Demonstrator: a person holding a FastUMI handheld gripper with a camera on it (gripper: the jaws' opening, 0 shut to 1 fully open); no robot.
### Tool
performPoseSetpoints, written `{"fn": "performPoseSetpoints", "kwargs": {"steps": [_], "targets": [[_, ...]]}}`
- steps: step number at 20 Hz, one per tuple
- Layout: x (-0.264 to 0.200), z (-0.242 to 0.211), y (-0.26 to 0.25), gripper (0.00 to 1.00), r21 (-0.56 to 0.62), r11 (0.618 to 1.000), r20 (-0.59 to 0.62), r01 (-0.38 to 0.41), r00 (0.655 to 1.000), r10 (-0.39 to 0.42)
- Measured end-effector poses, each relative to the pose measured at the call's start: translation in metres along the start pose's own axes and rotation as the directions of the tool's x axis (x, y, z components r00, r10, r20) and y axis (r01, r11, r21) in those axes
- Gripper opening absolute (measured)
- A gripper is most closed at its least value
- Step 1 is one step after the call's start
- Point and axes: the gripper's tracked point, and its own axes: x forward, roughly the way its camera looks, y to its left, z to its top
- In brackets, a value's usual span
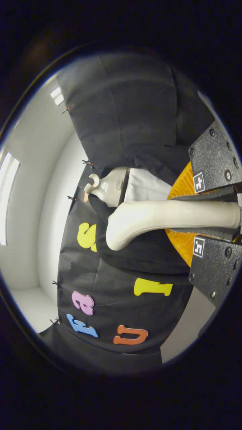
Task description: Iron the clothes twice with a garment steamer, once on the left side and once on the right side.
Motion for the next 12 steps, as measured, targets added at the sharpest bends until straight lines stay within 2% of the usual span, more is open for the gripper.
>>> {"fn": "performPoseSetpoints", "kwargs": {"steps": [3,12], "targets": [[-0.004,-0.016,-0.003,0.34,-0.042,0.999,-0.011,0.032,0.999,-0.032],[-0.016,-0.074,-0.003,0.34,-0.069,0.997,-0.094,0.037,0.995,-0.044]]}}
